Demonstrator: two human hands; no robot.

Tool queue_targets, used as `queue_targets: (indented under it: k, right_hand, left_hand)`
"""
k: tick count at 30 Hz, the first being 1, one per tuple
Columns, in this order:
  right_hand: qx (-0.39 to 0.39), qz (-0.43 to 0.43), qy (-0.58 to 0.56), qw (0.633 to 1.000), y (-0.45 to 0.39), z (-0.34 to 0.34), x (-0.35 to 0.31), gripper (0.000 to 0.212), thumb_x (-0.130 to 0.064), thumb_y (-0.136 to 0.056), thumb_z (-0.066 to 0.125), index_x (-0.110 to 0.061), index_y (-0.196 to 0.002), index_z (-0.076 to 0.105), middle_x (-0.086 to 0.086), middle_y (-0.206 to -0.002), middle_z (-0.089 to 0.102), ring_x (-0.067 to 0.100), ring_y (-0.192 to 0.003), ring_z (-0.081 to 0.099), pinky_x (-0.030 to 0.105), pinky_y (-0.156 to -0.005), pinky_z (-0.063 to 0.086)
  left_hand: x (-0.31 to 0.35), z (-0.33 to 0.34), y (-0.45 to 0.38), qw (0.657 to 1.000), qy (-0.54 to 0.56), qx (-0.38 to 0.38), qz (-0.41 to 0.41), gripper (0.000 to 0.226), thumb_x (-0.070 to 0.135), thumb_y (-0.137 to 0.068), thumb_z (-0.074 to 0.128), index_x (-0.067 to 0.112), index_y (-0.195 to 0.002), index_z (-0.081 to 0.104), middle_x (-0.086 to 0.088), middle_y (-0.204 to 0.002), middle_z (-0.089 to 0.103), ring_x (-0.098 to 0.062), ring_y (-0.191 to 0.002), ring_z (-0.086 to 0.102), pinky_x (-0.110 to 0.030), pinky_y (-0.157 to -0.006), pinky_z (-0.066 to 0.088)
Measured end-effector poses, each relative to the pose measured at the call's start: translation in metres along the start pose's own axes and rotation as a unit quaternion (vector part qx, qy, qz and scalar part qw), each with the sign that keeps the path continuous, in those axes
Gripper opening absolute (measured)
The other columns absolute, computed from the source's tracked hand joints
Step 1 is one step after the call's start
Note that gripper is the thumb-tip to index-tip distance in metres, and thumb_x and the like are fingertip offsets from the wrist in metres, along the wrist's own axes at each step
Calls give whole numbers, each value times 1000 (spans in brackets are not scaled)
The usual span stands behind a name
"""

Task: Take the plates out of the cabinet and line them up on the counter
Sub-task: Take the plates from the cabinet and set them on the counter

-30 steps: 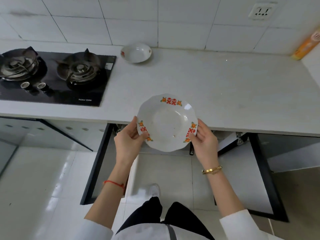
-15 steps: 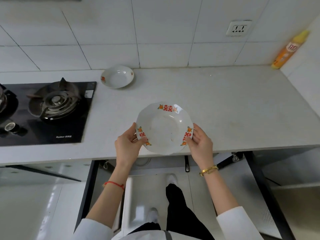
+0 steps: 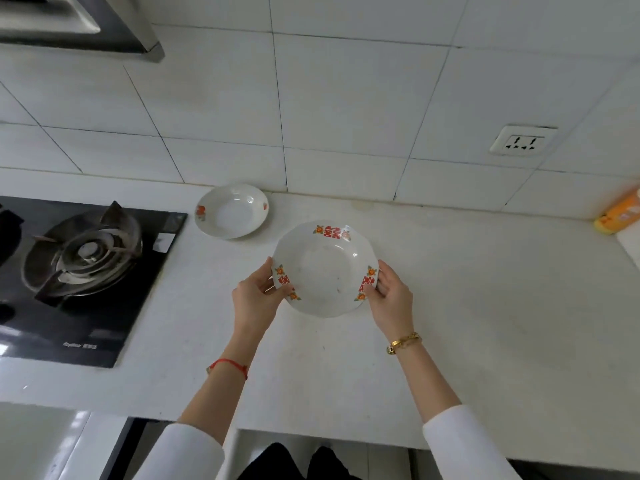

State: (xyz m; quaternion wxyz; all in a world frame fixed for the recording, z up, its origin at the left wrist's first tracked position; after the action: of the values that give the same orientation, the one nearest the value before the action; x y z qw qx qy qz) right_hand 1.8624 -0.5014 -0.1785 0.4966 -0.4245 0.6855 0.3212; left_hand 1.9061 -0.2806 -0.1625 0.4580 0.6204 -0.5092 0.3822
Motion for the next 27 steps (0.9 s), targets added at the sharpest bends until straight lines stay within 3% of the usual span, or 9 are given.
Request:
queue_targets:
  k: [3, 5, 7, 11, 14, 18, 20, 25, 27]
  right_hand:
    - [-17, 0, 19, 1000, -45, 6, 5, 46, 4, -85, 57, -10, -129, 54, -4, -113, 66, 6, -103, 64, 16, -90, 51]
    - [-30, -5, 42, 999, -72, 13, 8, 44, 3, -85, 57, -12, -126, 56, -8, -106, 68, 7, -98, 66, 23, -90, 53]
    - [-36, -9, 57, 998, -97, 21, 13, 43, 3, -85, 57, -14, -124, 57, -11, -99, 67, 7, -93, 66, 25, -88, 53]
    - [-44, -4, 87, 995, -141, 39, 25, 38, 3, -85, 55, -13, -120, 58, 3, -102, 71, 15, -90, 67, 26, -83, 55]
    - [-56, 5, 98, 994, -171, 54, 35, 39, 4, -86, 53, -13, -121, 58, 5, -102, 71, 11, -87, 64, 19, -80, 52]
    - [-66, 7, 110, 992, -199, 74, 46, 41, 4, -85, 53, -12, -123, 57, -2, -93, 67, 9, -86, 62, 4, -76, 48]
    - [-70, 5, 116, 991, -208, 83, 52, 41, 4, -86, 54, -12, -124, 56, -5, -93, 65, 9, -87, 62, -2, -70, 44]
    - [-77, 20, 117, 990, -216, 96, 66, 45, 3, -87, 55, -12, -129, 53, 2, -105, 69, 9, -91, 62, 13, -78, 49]
    - [-76, 24, 119, 990, -216, 97, 69, 44, 3, -87, 55, -11, -129, 53, 4, -105, 70, 11, -89, 64, 10, -75, 49]
  left_hand:
    - [8, 13, -33, 1000, -6, 4, -4, 63, 4, -76, 76, 19, -134, 57, 6, -108, 71, -1, -90, 67, -18, -87, 55]
    - [10, 21, -56, 1000, -14, 4, -9, 63, 5, -76, 76, 20, -134, 56, 10, -102, 70, 7, -84, 64, -4, -75, 51]
    - [10, 29, -77, 1000, -21, 6, -14, 62, 5, -77, 76, 20, -134, 56, 9, -102, 70, 10, -80, 61, -1, -72, 48]
    - [7, 44, -120, 999, -21, 9, -28, 61, 4, -77, 75, 18, -133, 56, 12, -98, 67, 9, -80, 60, -17, -85, 54]
    - [-1, 51, -152, 999, -31, 10, -32, 63, 4, -77, 75, 18, -135, 54, 12, -97, 66, 8, -80, 60, -8, -74, 52]
    - [-16, 56, -186, 997, -50, 11, -50, 66, 7, -79, 75, 15, -139, 49, 5, -105, 70, -7, -87, 66, -36, -93, 55]
    - [-25, 57, -197, 997, -59, 10, -57, 66, 8, -79, 75, 15, -139, 49, 1, -110, 71, -13, -92, 66, -40, -95, 54]
    - [-44, 57, -210, 993, -108, -4, -41, 64, 14, -78, 77, 19, -137, 53, 5, -108, 71, -11, -94, 66, -41, -93, 55]
    - [-46, 57, -211, 991, -127, -11, -34, 63, 14, -77, 78, 20, -135, 54, 5, -109, 71, -11, -93, 66, -39, -93, 55]
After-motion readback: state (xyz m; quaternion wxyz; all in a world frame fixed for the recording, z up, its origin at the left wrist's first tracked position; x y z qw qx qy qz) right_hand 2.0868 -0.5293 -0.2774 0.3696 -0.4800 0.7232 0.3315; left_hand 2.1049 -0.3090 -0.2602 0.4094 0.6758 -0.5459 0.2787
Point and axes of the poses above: each hand's wrist, its own y-axis away from the middle knuckle, its own z-axis out of the palm, x = y × z, the point moved 1 cm from there along -y, towards the middle knuckle
